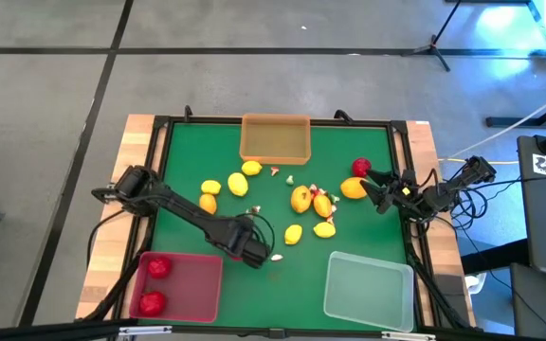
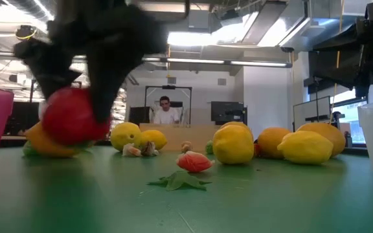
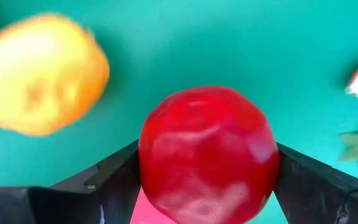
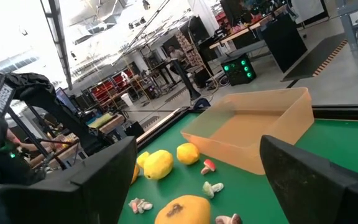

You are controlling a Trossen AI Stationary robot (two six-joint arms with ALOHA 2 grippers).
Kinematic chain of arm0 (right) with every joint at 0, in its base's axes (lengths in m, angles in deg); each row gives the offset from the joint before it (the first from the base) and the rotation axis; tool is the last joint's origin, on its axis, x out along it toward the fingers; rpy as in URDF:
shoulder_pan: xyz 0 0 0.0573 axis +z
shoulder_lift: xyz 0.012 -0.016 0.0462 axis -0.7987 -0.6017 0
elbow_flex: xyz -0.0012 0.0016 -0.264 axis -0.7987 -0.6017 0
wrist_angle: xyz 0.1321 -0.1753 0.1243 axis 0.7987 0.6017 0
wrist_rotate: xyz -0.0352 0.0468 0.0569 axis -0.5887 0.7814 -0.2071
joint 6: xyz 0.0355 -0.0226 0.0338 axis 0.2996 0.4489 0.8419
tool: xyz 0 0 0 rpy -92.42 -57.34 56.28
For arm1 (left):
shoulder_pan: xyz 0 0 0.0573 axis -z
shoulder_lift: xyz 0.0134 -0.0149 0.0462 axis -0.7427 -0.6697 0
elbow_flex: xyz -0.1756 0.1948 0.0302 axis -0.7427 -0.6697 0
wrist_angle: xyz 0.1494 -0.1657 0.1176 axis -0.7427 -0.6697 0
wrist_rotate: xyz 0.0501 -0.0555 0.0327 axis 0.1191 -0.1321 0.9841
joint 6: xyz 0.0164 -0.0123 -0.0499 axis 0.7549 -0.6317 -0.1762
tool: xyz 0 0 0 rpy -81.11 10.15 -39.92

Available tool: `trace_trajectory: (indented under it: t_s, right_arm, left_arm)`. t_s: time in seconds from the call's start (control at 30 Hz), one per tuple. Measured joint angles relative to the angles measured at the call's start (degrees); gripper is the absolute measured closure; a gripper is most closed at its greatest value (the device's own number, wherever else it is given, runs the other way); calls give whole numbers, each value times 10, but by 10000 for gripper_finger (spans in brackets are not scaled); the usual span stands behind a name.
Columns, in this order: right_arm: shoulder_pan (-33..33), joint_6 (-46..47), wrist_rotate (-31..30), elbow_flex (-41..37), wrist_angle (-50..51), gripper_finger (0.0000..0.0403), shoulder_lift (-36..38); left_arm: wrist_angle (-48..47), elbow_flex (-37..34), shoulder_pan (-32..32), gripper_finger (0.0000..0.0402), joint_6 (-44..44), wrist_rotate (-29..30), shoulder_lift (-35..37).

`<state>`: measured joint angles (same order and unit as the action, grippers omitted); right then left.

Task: Sort produce into baskets
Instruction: Put the tomato into the red bin

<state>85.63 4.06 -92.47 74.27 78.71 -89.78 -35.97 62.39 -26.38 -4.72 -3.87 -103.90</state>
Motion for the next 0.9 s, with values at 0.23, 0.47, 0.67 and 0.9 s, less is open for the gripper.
trace_trajectory:
  t_s: [0.23, 0.47, 0.67, 0.9]
  right_arm:
    - [0, 0, 0, 0, 0, 66, 0]
    - [0, 0, 0, 0, 0, 66, 0]
    - [0, 0, 15, 0, 0, 66, 0]
    - [0, 0, 21, 0, 4, 66, 0]
  left_arm:
    - [-4, 31, -5, 97, 47, 22, 57]
    - [-9, 41, 64, 98, 59, 22, 125]
    - [-53, 41, 175, 98, -33, -8, 143]
    - [-60, 36, 294, 98, -158, -30, 143]
